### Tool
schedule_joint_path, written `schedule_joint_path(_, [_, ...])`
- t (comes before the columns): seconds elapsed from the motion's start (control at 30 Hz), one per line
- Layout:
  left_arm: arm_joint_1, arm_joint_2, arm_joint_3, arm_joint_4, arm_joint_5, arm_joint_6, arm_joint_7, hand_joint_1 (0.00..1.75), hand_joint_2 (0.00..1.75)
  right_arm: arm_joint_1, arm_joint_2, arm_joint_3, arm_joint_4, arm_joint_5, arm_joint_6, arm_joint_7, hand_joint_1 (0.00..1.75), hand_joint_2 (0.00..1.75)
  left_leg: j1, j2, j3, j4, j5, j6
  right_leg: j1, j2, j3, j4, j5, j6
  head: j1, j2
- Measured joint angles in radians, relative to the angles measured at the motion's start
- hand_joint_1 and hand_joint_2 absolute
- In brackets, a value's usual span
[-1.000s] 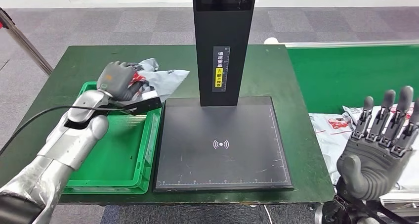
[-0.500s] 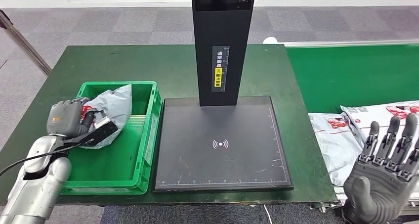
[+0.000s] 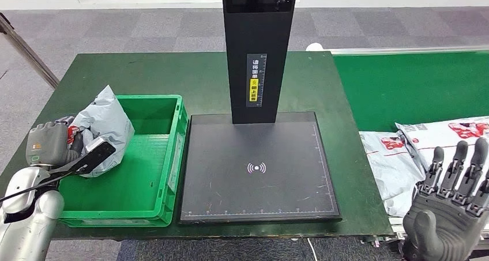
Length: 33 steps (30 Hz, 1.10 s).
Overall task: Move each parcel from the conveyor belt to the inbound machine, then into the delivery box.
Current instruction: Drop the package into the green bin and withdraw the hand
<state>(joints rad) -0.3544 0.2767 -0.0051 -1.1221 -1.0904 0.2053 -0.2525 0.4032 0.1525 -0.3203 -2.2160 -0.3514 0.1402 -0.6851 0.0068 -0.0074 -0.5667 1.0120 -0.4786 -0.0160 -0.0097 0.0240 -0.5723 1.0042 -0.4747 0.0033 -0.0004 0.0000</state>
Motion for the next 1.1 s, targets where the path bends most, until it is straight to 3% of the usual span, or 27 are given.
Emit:
schedule_joint_path(0.23, [-0.004, -0.007, 0.008, -0.001, -0.008, -0.009, -0.006, 1.72, 1.75, 0.000, 0.008, -0.008, -0.003, -0.004, 0.010, 0.012, 0.00, 1.75, 0.000, 0.000, 0.000, 0.000, 0.000, 0.000, 0.000, 0.000, 0.000, 0.000, 0.000, 0.000, 0.000, 0.000])
schedule_joint_path(0.27, [-0.006, -0.014, 0.010, -0.005, -0.010, -0.015, -0.011, 1.51, 1.75, 0.000, 0.013, -0.011, -0.007, -0.003, 0.014, 0.017, 0.00, 1.75, 0.000, 0.000, 0.000, 0.000, 0.000, 0.000, 0.000, 0.000, 0.000, 0.000, 0.000, 0.000, 0.000, 0.000])
schedule_joint_path(0.37, [-0.007, -0.032, 0.011, -0.018, -0.013, -0.031, -0.022, 0.22, 1.75, -0.001, 0.022, -0.012, -0.017, 0.004, 0.021, 0.026, 0.00, 1.75, 0.000, 0.000, 0.000, 0.000, 0.000, 0.000, 0.000, 0.000, 0.000, 0.000, 0.000, 0.000, 0.000, 0.000])
schedule_joint_path(0.4, [-0.007, -0.037, 0.011, -0.022, -0.013, -0.036, -0.024, 0.00, 1.75, 0.000, 0.023, -0.012, -0.018, 0.005, 0.021, 0.026, 0.00, 1.75, 0.000, 0.000, 0.000, 0.000, 0.000, 0.000, 0.000, 0.000, 0.000, 0.000, 0.000, 0.000, 0.000, 0.000])
schedule_joint_path(0.8, [-0.009, -0.069, -0.027, -0.088, -0.013, -0.056, -0.030, 0.00, 1.75, 0.001, 0.037, -0.016, -0.031, 0.002, 0.028, 0.037, 0.00, 1.75, 0.000, 0.000, 0.000, 0.000, 0.000, 0.000, 0.000, -0.001, 0.001, 0.000, 0.000, 0.000, 0.000, 0.000])
schedule_joint_path(1.1, [0.050, -0.066, -0.067, -0.249, 0.014, -0.067, -0.027, 0.00, 1.75, 0.002, 0.037, -0.028, -0.031, -0.012, 0.039, 0.038, 0.00, 1.75, 0.000, 0.000, 0.000, 0.000, 0.000, 0.000, -0.001, -0.001, 0.001, 0.000, 0.000, 0.000, 0.000, 0.000])
